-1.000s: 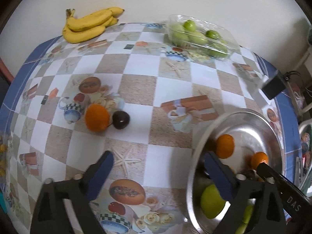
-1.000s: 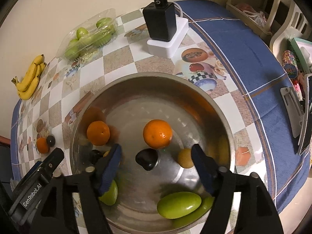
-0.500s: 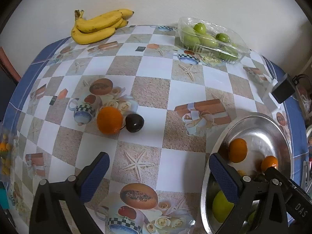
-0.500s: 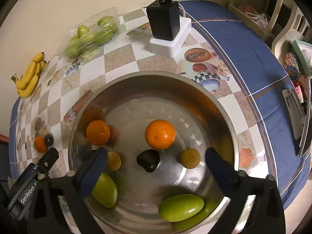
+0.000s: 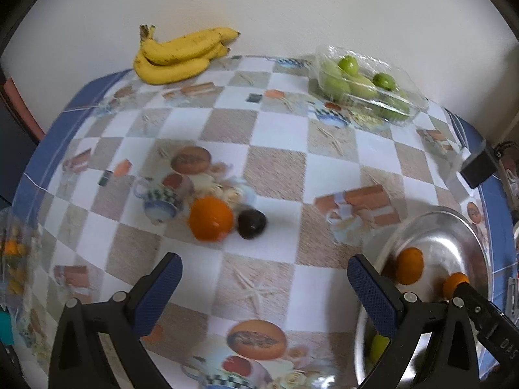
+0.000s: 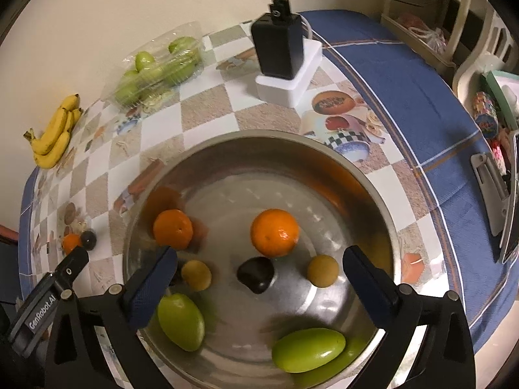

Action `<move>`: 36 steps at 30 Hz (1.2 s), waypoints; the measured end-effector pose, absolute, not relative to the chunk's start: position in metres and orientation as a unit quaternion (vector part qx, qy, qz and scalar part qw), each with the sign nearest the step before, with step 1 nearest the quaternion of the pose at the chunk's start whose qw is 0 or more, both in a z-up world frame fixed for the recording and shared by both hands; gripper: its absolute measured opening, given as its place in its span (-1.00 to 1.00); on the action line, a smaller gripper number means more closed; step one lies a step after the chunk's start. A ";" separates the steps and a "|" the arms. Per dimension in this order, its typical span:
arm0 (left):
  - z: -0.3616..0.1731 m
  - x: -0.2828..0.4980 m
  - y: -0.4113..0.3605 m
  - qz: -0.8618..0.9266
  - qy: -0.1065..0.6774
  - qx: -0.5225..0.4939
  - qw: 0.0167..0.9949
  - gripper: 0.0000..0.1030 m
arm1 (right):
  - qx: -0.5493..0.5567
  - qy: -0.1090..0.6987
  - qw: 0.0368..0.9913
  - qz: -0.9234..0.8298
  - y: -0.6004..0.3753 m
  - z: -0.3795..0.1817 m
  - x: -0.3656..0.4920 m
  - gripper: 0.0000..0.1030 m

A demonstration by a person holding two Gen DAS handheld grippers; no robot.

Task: Organize fruits
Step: 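Move both open tools back to the remaining orange and dark plum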

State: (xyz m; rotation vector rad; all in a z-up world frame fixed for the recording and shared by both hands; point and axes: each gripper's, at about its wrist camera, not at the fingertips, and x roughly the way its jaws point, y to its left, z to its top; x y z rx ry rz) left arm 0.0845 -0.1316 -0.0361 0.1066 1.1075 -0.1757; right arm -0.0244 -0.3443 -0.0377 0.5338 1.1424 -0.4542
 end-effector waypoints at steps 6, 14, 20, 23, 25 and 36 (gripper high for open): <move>-0.032 0.097 -0.108 -0.053 0.513 0.055 0.855 1.00 | 0.231 0.534 0.789 -0.198 -0.335 -0.035 -0.016 0.98; -0.032 0.112 -0.072 -0.018 0.514 0.041 0.857 1.00 | 0.213 0.535 0.798 -0.176 -0.315 -0.033 -0.004 0.98; -0.032 0.122 -0.048 0.011 0.513 0.032 0.858 1.00 | 0.213 0.527 0.810 -0.146 -0.298 -0.029 0.008 0.97; -0.032 0.127 -0.033 0.020 0.517 0.006 0.855 1.00 | 0.191 0.526 0.817 -0.136 -0.284 -0.027 0.015 0.97; -0.033 0.129 -0.023 0.023 0.520 -0.011 0.854 1.00 | 0.182 0.525 0.822 -0.126 -0.275 -0.025 0.020 0.97; -0.028 0.141 0.010 0.022 0.494 -0.028 0.869 1.00 | 0.144 0.518 0.841 -0.061 -0.219 -0.020 0.052 0.97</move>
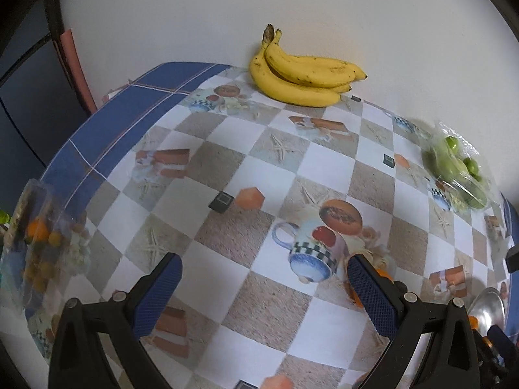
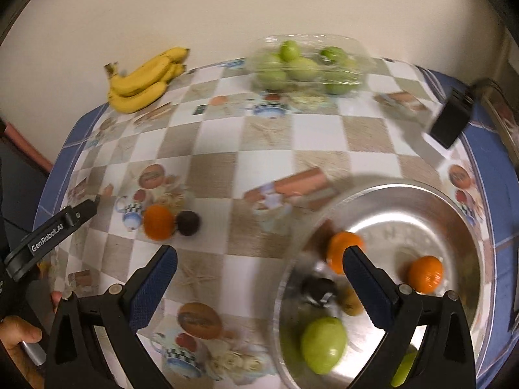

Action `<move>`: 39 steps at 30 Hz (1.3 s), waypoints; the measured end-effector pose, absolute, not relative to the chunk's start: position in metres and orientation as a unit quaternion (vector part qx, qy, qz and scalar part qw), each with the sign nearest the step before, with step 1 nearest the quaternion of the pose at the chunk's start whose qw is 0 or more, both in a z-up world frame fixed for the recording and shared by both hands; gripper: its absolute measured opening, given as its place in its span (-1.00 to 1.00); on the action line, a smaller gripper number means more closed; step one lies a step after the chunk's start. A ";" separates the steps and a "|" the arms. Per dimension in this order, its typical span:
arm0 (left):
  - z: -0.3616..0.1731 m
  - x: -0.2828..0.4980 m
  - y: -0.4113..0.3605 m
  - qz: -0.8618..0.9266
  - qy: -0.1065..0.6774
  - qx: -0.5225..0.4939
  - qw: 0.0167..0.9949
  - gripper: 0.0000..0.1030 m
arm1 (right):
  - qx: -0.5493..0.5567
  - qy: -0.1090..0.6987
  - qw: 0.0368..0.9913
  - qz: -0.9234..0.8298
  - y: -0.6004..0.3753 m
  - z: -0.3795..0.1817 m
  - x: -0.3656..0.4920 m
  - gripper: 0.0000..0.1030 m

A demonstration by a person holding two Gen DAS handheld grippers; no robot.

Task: Organize fruits
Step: 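Move both open tools back to the remaining orange and dark plum, then close the left tool on the orange while the right tool grasps the dark plum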

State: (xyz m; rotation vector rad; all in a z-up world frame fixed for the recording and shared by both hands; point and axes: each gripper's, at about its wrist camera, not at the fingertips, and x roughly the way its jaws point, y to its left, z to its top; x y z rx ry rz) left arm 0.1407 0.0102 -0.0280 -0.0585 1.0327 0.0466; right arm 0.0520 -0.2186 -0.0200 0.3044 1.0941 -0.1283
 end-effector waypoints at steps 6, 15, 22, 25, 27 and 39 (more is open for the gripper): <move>-0.034 0.147 0.017 0.017 0.497 -0.042 0.867 1.00 | 0.142 0.517 0.843 -0.042 -0.197 -0.022 0.065 0.97; -0.038 0.154 0.015 -0.006 0.506 -0.058 0.861 1.00 | 0.148 0.533 0.833 -0.032 -0.187 -0.036 0.080 0.97; -0.044 0.159 0.008 -0.025 0.523 -0.081 0.848 1.00 | 0.144 0.533 0.833 -0.031 -0.185 -0.040 0.090 0.96; -0.049 0.160 0.005 -0.037 0.532 -0.099 0.840 0.97 | 0.141 0.533 0.834 -0.029 -0.183 -0.044 0.095 0.67; -0.051 0.161 0.002 -0.046 0.536 -0.109 0.836 0.92 | 0.142 0.536 0.832 -0.029 -0.183 -0.049 0.097 0.52; -0.073 0.165 -0.020 -0.109 0.572 -0.173 0.795 0.47 | 0.185 0.541 0.820 0.007 -0.180 -0.066 0.109 -0.02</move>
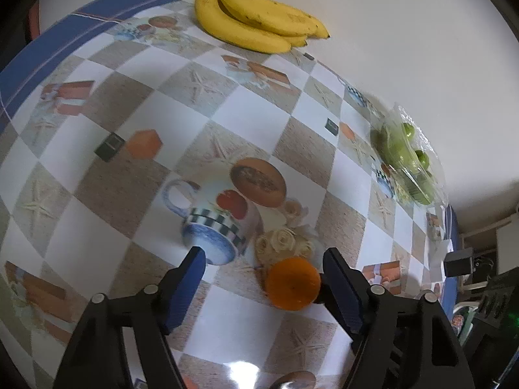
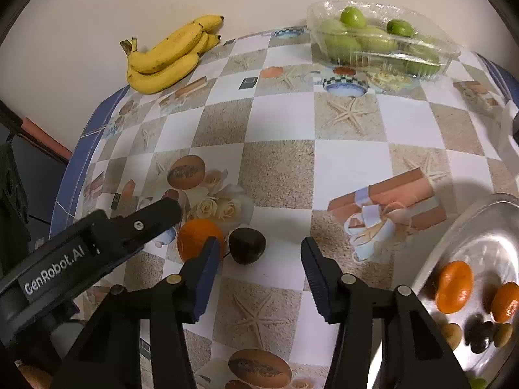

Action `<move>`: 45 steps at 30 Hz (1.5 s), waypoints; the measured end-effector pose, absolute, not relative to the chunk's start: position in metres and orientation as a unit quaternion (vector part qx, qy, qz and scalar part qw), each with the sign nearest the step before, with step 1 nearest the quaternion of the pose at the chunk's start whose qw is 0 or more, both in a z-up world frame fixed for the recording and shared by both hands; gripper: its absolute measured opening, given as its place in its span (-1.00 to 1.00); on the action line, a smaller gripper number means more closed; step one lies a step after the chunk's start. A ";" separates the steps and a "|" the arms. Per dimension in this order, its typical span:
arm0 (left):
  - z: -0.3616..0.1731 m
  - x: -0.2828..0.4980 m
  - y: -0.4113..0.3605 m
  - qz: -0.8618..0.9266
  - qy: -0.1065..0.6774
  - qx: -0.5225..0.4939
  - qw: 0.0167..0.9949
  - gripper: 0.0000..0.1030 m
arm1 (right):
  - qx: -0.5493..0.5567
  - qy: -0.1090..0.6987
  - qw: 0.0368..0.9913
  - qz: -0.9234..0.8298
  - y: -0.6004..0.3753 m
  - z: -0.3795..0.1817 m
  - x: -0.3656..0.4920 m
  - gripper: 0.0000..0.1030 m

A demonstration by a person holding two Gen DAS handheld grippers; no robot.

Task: Organize fruits
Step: 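Close the left tool on the orange while the right tool grasps the dark plum, then lift the orange and dark plum and carry them over the steel bowl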

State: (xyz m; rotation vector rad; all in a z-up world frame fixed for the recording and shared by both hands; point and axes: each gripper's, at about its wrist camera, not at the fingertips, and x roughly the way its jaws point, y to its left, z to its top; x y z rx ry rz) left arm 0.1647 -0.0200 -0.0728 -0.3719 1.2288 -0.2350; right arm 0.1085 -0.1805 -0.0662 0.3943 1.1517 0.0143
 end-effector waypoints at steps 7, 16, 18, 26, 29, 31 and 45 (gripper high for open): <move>-0.080 0.166 -0.030 -0.127 0.585 -0.200 0.776 0.20 | 0.201 0.542 0.816 0.017 -0.179 -0.073 0.113 -0.22; -0.091 0.165 -0.028 -0.129 0.600 -0.250 0.749 -0.12 | 0.217 0.545 0.809 0.023 -0.181 -0.079 0.116 -0.39; -0.091 0.164 -0.027 -0.127 0.601 -0.252 0.748 -0.17 | 0.226 0.545 0.807 0.026 -0.181 -0.081 0.116 -0.39; -0.088 0.163 -0.023 -0.116 0.601 -0.252 0.750 -0.20 | 0.236 0.544 0.804 0.030 -0.182 -0.082 0.115 -0.39; -0.086 0.163 -0.014 -0.104 0.597 -0.256 0.753 -0.20 | 0.236 0.545 0.804 0.031 -0.181 -0.082 0.116 -0.39; -0.082 0.163 -0.010 -0.094 0.593 -0.253 0.759 -0.20 | 0.235 0.545 0.804 0.031 -0.181 -0.082 0.116 -0.41; -0.073 0.161 0.000 -0.073 0.582 -0.240 0.774 -0.20 | 0.244 0.535 0.809 0.030 -0.186 -0.072 0.111 -0.51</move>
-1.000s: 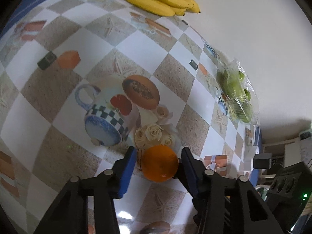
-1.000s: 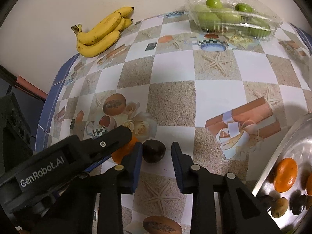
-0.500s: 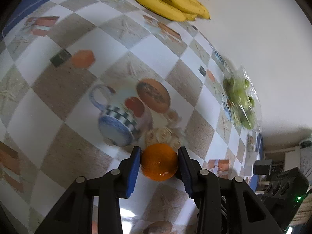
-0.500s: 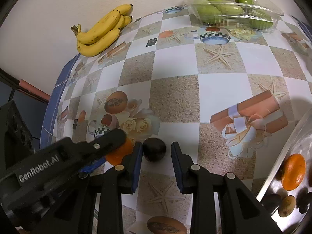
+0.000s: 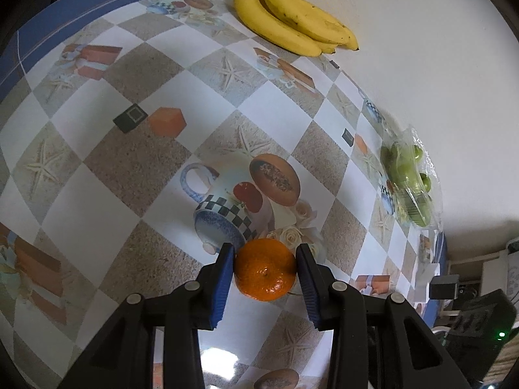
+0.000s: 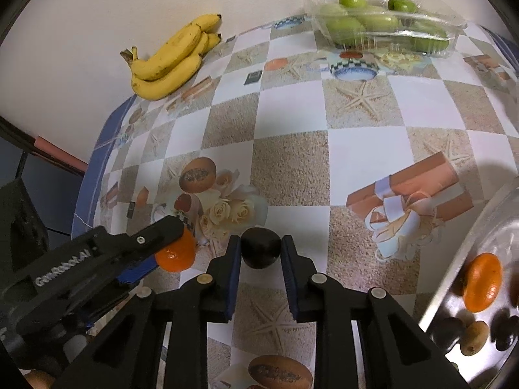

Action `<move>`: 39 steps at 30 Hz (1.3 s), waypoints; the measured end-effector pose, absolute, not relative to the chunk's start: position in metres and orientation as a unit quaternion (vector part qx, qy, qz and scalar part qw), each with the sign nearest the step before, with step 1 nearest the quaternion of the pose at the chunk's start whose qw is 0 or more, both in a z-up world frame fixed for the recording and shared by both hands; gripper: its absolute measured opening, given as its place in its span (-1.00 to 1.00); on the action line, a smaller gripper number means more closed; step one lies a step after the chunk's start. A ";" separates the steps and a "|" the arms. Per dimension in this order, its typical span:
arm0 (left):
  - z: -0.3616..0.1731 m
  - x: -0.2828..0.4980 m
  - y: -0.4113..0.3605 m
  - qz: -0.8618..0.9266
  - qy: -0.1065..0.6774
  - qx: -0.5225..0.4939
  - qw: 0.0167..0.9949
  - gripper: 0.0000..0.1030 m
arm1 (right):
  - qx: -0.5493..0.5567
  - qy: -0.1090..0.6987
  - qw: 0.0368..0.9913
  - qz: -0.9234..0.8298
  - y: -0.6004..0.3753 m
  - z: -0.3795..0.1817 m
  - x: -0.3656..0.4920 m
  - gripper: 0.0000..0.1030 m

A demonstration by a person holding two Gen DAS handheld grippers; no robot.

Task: Organize fruits
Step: 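Lift the orange and dark plum and carry them over the steel bowl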

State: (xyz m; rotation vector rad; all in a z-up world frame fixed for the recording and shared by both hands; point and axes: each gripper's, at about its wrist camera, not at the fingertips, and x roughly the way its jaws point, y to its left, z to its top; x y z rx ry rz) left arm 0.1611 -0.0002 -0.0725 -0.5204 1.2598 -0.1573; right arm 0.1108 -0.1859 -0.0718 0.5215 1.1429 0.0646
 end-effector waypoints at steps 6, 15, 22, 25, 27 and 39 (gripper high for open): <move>-0.063 0.158 -0.006 -0.064 0.572 -0.207 0.791 -0.20 | 0.239 0.526 0.816 0.018 -0.190 -0.055 0.104 -0.51; -0.043 0.147 -0.020 -0.051 0.549 -0.128 0.824 -0.20 | 0.206 0.529 0.823 -0.016 -0.194 -0.034 0.088 -0.51; -0.025 0.137 -0.027 -0.055 0.531 -0.095 0.840 -0.20 | 0.202 0.525 0.825 -0.051 -0.208 -0.019 0.069 -0.51; -0.017 0.132 -0.032 -0.061 0.523 -0.083 0.846 -0.20 | 0.201 0.528 0.823 -0.065 -0.216 -0.015 0.062 -0.51; -0.014 0.129 -0.035 -0.069 0.522 -0.081 0.846 -0.20 | 0.193 0.530 0.822 -0.079 -0.221 -0.013 0.057 -0.51; -0.001 0.106 -0.078 -0.122 0.517 -0.048 0.846 -0.20 | 0.226 0.522 0.809 -0.149 -0.282 -0.006 0.016 -0.51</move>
